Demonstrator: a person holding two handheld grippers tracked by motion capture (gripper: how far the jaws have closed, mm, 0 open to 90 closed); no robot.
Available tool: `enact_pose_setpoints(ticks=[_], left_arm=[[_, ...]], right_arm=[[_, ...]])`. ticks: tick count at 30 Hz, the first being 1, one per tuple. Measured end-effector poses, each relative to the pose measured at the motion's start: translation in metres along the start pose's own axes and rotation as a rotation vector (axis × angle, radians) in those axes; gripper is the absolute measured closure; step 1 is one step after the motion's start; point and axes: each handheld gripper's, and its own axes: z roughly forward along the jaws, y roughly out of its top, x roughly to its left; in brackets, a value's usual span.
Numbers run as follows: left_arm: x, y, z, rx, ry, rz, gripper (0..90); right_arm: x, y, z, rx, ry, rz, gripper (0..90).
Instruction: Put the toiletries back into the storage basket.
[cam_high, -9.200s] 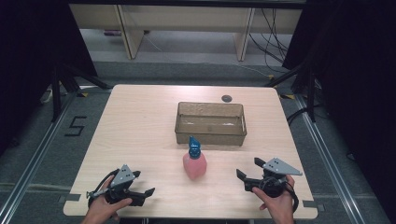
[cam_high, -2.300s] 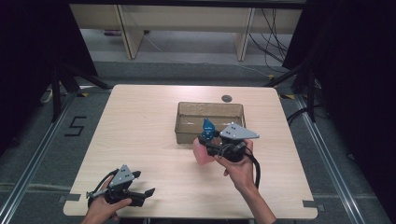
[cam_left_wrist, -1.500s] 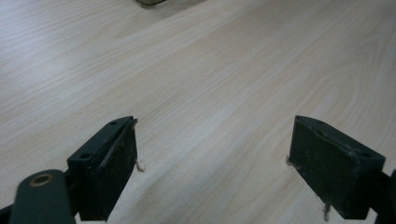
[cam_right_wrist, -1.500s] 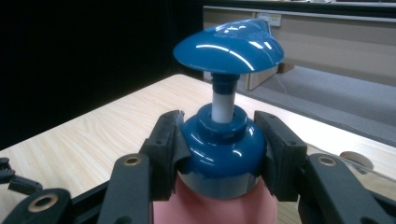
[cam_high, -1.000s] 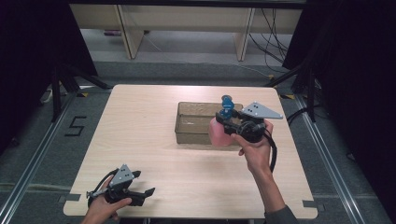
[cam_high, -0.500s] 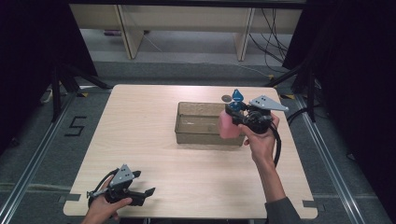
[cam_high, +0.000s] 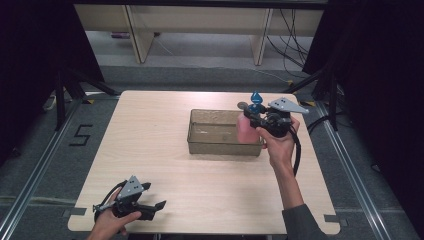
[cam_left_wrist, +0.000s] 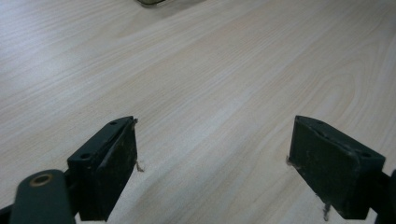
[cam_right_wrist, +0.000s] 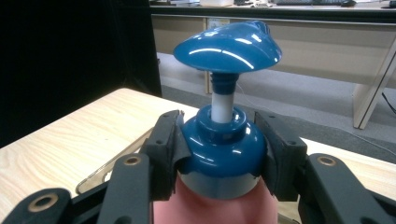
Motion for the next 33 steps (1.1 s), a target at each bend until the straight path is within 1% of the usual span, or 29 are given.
enact_pose_setpoints(ticks=[1, 2, 3, 4, 5, 6, 7, 8, 9, 10, 11, 13, 15, 16, 17, 18, 19, 21, 22, 23, 24, 25, 26, 27, 28, 29, 30, 31, 33], left_arm=[[0.000, 0.000, 0.000, 0.000, -0.001, 0.004, 14.7], [0.000, 0.001, 0.000, -0.003, 0.002, 0.003, 14.7], [0.000, 0.001, 0.000, -0.003, 0.002, 0.003, 14.7], [0.000, 0.001, 0.000, 0.003, 0.001, 0.005, 14.7], [-0.001, 0.000, 0.000, 0.000, -0.001, 0.003, 14.7], [-0.001, 0.000, 0.000, -0.007, 0.006, 0.001, 14.7], [-0.001, 0.000, 0.000, -0.005, 0.006, 0.002, 14.7], [0.000, 0.000, 0.000, -0.002, -0.001, 0.002, 14.7], [0.000, 0.001, 0.000, 0.001, -0.001, 0.001, 14.7], [0.000, 0.001, 0.000, 0.001, -0.001, 0.001, 14.7], [-0.002, 0.000, 0.000, -0.010, -0.004, -0.004, 14.7], [-0.002, 0.001, 0.000, -0.008, 0.000, -0.001, 14.7], [-0.003, 0.001, 0.001, -0.013, -0.002, -0.001, 14.7], [-0.002, 0.001, 0.000, -0.002, -0.008, 0.008, 14.7], [-0.002, 0.001, 0.000, -0.005, -0.012, 0.008, 14.7], [-0.002, 0.000, 0.001, -0.014, -0.010, 0.001, 14.7], [-0.001, 0.001, 0.000, 0.005, 0.006, 0.012, 14.7], [-0.002, 0.001, 0.000, -0.008, -0.001, 0.000, 14.7], [-0.002, 0.001, 0.000, -0.005, 0.002, 0.004, 14.7], [-0.002, 0.001, 0.000, -0.013, -0.003, 0.004, 14.7], [-0.002, 0.001, 0.000, -0.013, -0.003, 0.004, 14.7], [-0.001, 0.001, -0.001, 0.002, 0.001, 0.013, 14.7], [-0.002, 0.001, 0.001, -0.010, -0.001, 0.008, 14.7], [-0.002, 0.001, 0.001, -0.010, -0.001, 0.008, 14.7], [-0.003, 0.001, 0.001, -0.013, -0.006, 0.008, 14.7], [-0.003, 0.001, 0.000, -0.011, -0.004, 0.009, 14.7], [-0.003, 0.001, 0.000, -0.017, -0.006, 0.002, 14.7], [-0.002, 0.002, -0.001, -0.005, -0.010, 0.007, 14.7], [-0.003, 0.001, -0.001, -0.009, -0.008, 0.010, 14.7]], right_arm=[[-0.002, 0.001, 0.002, 0.007, 0.001, -0.009, 53.6], [-0.002, 0.001, 0.003, 0.005, 0.003, 0.004, 53.6], [-0.004, 0.001, 0.005, 0.000, -0.001, -0.011, 53.6], [-0.004, 0.001, 0.005, 0.000, -0.001, -0.011, 53.6], [-0.005, 0.001, 0.006, 0.007, 0.001, -0.007, 53.6], [-0.007, 0.000, 0.008, 0.007, -0.007, -0.002, 53.6], [-0.008, -0.001, 0.010, 0.009, -0.008, 0.018, 53.6], [-0.009, -0.001, 0.011, 0.009, -0.017, 0.012, 53.6], [-0.011, -0.001, 0.012, 0.007, -0.014, -0.012, 53.6], [-0.011, -0.001, 0.012, 0.007, -0.014, -0.012, 53.6], [-0.012, -0.002, 0.014, 0.012, -0.016, 0.016, 53.6], [-0.015, -0.003, 0.015, 0.014, -0.025, 0.021, 53.6], [-0.016, -0.004, 0.016, 0.014, -0.023, 0.026, 53.6], [-0.018, -0.004, 0.017, 0.008, -0.028, 0.017, 53.6], [-0.021, -0.005, 0.018, 0.012, -0.036, 0.009, 53.6], [-0.021, -0.005, 0.018, 0.012, -0.036, 0.009, 53.6], [-0.021, -0.006, 0.019, 0.014, -0.035, 0.012, 53.6], [-0.024, -0.008, 0.021, 0.018, -0.040, 0.015, 53.6], [-0.024, -0.008, 0.021, 0.018, -0.040, 0.015, 53.6], [-0.025, -0.009, 0.021, 0.020, -0.047, 0.017, 53.6], [-0.026, -0.010, 0.022, 0.016, -0.047, 0.008, 53.6], [-0.026, -0.010, 0.022, 0.016, -0.047, 0.008, 53.6], [-0.027, -0.012, 0.023, 0.030, -0.051, 0.013, 53.6], [-0.027, -0.012, 0.023, 0.030, -0.051, 0.013, 53.6], [-0.027, -0.013, 0.025, 0.029, -0.044, 0.029, 53.6], [-0.027, -0.015, 0.026, 0.042, -0.050, 0.027, 53.6], [-0.027, -0.015, 0.026, 0.042, -0.050, 0.027, 53.6], [-0.029, -0.018, 0.028, 0.051, -0.047, 0.014, 53.6], [-0.029, -0.019, 0.029, 0.044, -0.054, 0.021, 53.6]])
